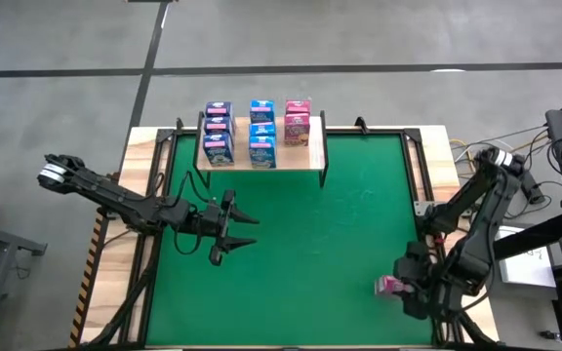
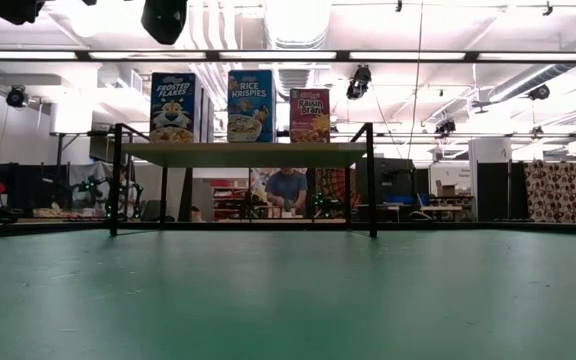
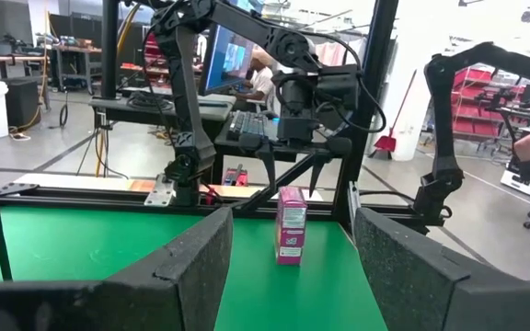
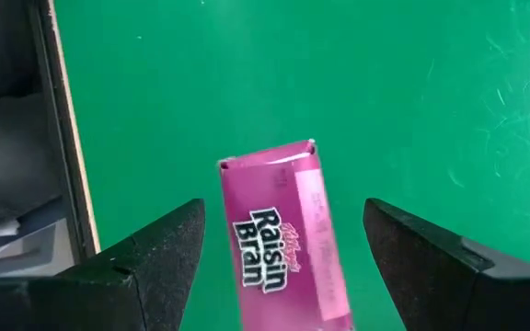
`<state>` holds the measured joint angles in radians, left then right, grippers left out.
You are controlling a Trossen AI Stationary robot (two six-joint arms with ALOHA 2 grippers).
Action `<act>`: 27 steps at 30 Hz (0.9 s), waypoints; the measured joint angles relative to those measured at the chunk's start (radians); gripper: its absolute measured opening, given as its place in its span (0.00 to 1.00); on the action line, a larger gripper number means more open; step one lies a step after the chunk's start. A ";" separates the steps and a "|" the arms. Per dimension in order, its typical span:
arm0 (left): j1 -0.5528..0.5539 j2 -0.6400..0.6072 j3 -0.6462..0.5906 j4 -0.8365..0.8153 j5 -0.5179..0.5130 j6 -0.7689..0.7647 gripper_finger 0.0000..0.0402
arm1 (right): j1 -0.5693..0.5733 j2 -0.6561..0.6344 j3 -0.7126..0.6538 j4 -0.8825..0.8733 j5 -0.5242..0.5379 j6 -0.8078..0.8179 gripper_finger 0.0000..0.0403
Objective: Stack cereal on shelf
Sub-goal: Put the pink cereal box on the shelf aligned with the other pink boxes
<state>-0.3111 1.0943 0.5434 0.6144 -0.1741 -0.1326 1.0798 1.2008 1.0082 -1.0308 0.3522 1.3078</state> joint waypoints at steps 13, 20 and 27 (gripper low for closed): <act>0.000 0.000 0.000 0.000 0.000 -0.011 0.53 | 0.000 0.093 0.002 -0.005 0.002 -0.028 0.71; 0.000 0.000 0.000 -0.001 0.000 -0.009 0.53 | 0.000 0.128 0.002 -0.005 -0.019 -0.021 0.71; 0.000 0.000 0.000 -0.001 0.000 -0.008 0.53 | 0.000 0.131 0.002 -0.003 -0.015 0.044 0.70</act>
<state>-0.3108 1.0943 0.5434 0.6136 -0.1741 -0.1406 1.0798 1.3315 1.0100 -1.0340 0.3368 1.3515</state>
